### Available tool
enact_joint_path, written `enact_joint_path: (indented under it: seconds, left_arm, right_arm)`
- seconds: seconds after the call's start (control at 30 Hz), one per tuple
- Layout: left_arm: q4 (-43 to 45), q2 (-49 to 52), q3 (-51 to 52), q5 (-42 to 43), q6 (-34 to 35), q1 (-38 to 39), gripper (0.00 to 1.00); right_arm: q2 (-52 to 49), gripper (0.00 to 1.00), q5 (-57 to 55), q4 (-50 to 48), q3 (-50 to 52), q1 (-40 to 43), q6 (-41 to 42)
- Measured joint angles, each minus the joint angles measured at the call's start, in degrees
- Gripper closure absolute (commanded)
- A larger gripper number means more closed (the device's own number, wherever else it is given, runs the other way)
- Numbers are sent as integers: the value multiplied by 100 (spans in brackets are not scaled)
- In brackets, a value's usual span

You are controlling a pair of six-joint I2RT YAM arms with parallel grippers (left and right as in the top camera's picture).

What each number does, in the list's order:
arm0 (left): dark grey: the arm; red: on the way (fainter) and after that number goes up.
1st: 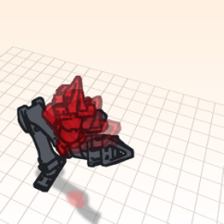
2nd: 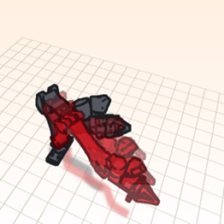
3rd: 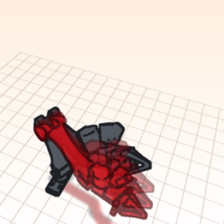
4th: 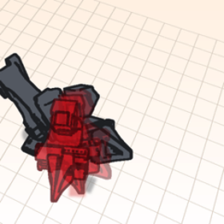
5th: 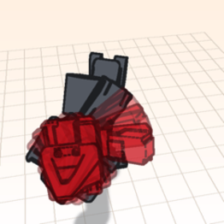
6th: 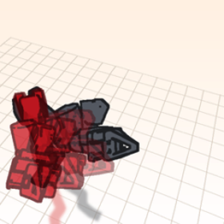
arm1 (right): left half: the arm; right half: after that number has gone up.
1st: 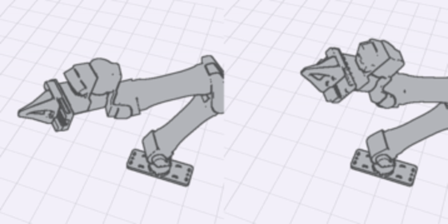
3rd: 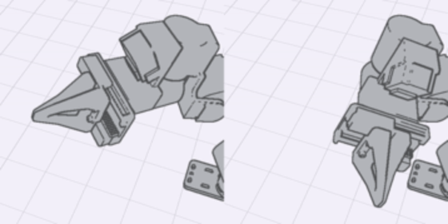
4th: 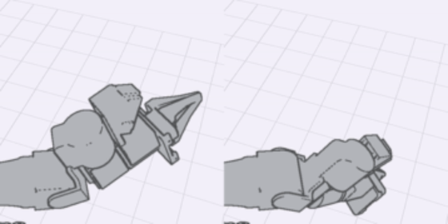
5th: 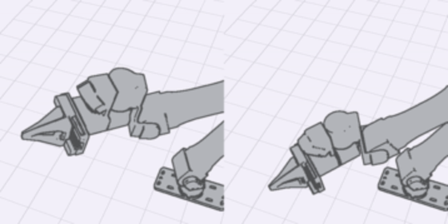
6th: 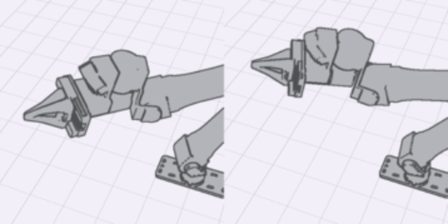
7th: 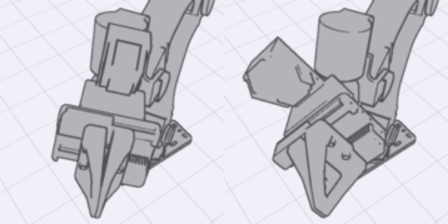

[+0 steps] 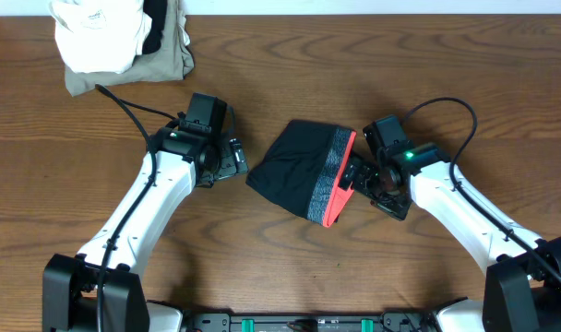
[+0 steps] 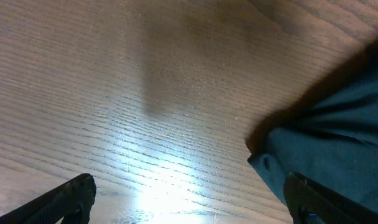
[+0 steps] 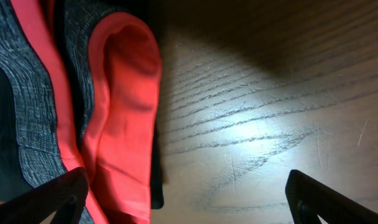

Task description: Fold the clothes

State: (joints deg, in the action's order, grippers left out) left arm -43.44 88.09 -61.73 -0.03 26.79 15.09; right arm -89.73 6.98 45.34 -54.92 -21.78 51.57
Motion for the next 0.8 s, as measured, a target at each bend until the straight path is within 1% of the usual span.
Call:
enact_joint_path:
  seconds: [0.23,0.43,0.53,0.8]
  left_arm:
    - [0,0,0,0,0,0,2]
    - [0,0,0,0,0,0,2]
    - [0,0,0,0,0,0,2]
    - [7,0,0,2,7,0,2]
  right_arm:
    - [0,1,-33,-103,0,0,61]
    - [0,1,-330,-345,2,39,76]
    - [0,1,-415,-415,2,219,76]
    - [0,1,-424,-402,2,1082,76]
